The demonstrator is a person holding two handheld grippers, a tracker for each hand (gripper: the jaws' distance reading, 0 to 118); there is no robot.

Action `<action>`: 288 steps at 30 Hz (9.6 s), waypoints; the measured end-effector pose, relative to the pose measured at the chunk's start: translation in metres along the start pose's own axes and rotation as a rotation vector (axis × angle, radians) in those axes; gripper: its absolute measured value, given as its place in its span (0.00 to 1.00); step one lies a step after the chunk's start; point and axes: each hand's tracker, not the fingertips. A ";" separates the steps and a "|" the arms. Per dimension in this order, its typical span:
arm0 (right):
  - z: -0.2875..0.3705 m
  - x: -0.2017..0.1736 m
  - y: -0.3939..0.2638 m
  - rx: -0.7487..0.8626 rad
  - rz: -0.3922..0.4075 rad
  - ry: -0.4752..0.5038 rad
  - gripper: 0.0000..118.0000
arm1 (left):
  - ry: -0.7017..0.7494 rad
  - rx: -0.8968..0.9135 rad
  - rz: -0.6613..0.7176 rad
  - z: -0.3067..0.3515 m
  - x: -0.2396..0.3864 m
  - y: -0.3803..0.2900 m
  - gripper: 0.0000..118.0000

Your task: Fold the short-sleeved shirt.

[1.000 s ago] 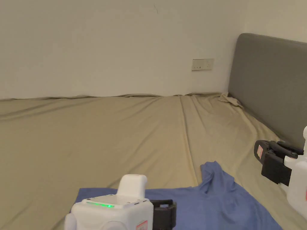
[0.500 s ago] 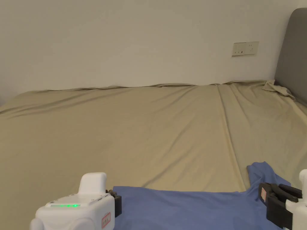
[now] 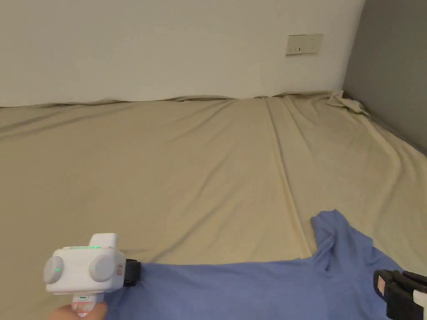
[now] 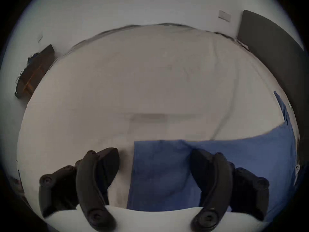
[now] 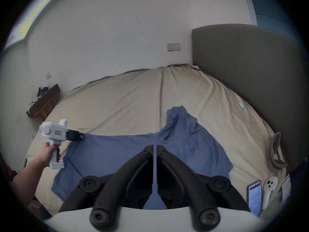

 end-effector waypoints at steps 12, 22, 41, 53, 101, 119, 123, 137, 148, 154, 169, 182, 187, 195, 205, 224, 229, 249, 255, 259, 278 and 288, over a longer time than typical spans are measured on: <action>-0.080 0.087 0.039 -0.122 0.138 -0.126 0.08 | -0.178 0.269 0.090 0.155 0.013 -0.040 0.01; -0.232 0.117 0.014 -0.565 0.342 -0.289 0.96 | -0.166 0.240 0.105 0.168 0.018 -0.042 0.01; -0.023 0.060 0.095 0.035 0.108 0.049 0.04 | -0.360 0.503 0.437 0.266 -0.010 -0.043 0.01; 0.124 -0.023 0.273 0.389 0.360 -0.027 0.04 | -0.146 0.811 0.365 0.419 -0.090 0.069 0.01; 0.009 0.017 0.002 -0.159 0.155 0.150 0.04 | -0.421 0.299 0.656 0.260 -0.140 -0.163 0.01; 0.114 0.049 -0.124 -0.300 0.223 0.104 0.04 | -0.318 0.100 0.471 0.291 -0.130 -0.285 0.01; 0.096 0.054 -0.149 -0.387 0.197 0.105 0.04 | -0.272 -0.003 0.477 0.266 -0.134 -0.302 0.01; 0.045 0.057 -0.188 -0.618 0.212 0.060 0.14 | -0.149 -0.192 0.369 0.209 -0.115 -0.324 0.05; 0.135 0.031 -0.096 -0.352 0.096 0.142 0.96 | -0.054 0.172 0.289 0.315 -0.082 -0.291 0.93; 0.155 0.015 -0.107 -0.270 0.001 0.198 0.21 | -0.152 0.096 0.311 0.314 -0.070 -0.303 0.26; 0.157 0.005 -0.118 -0.283 0.017 0.181 0.03 | -0.008 -0.150 0.222 0.216 -0.068 -0.311 0.98; 0.082 0.078 -0.143 -0.565 -0.063 0.002 0.95 | -0.211 -0.097 0.396 0.242 -0.076 -0.305 0.09; 0.051 0.077 -0.177 -0.679 -0.072 0.055 0.98 | -0.222 -0.106 0.362 0.249 -0.062 -0.303 0.09; 0.044 0.064 -0.177 -0.630 -0.030 0.091 0.13 | -0.207 -0.140 0.406 0.240 -0.065 -0.303 0.09; 0.069 0.064 -0.112 -0.434 -0.196 0.223 0.11 | -0.319 -0.083 0.515 0.261 -0.084 -0.266 0.09; -0.150 0.017 -0.044 -0.405 -0.008 -0.055 0.11 | -0.128 -0.042 0.548 0.103 -0.071 -0.103 0.09; -0.160 0.014 -0.048 -0.427 0.028 -0.067 0.33 | -0.182 0.029 0.543 0.079 -0.072 -0.111 0.63; 0.056 -0.012 -0.116 -0.249 0.035 0.169 0.04 | -0.178 -0.006 0.325 0.211 -0.041 -0.236 0.00; 0.057 -0.019 -0.098 -0.225 0.081 0.173 0.04 | 0.054 0.097 0.266 0.173 -0.061 -0.184 0.96; 0.052 -0.013 -0.089 -0.222 0.013 0.177 0.04 | 0.063 0.025 0.165 0.125 -0.063 -0.162 0.96; -0.092 0.056 -0.069 -0.402 -0.005 -0.011 0.94 | -0.119 0.055 0.175 0.183 -0.050 -0.161 0.04; -0.068 0.063 -0.066 -0.396 -0.105 0.079 0.07 | -0.153 0.013 0.242 0.190 -0.074 -0.168 0.04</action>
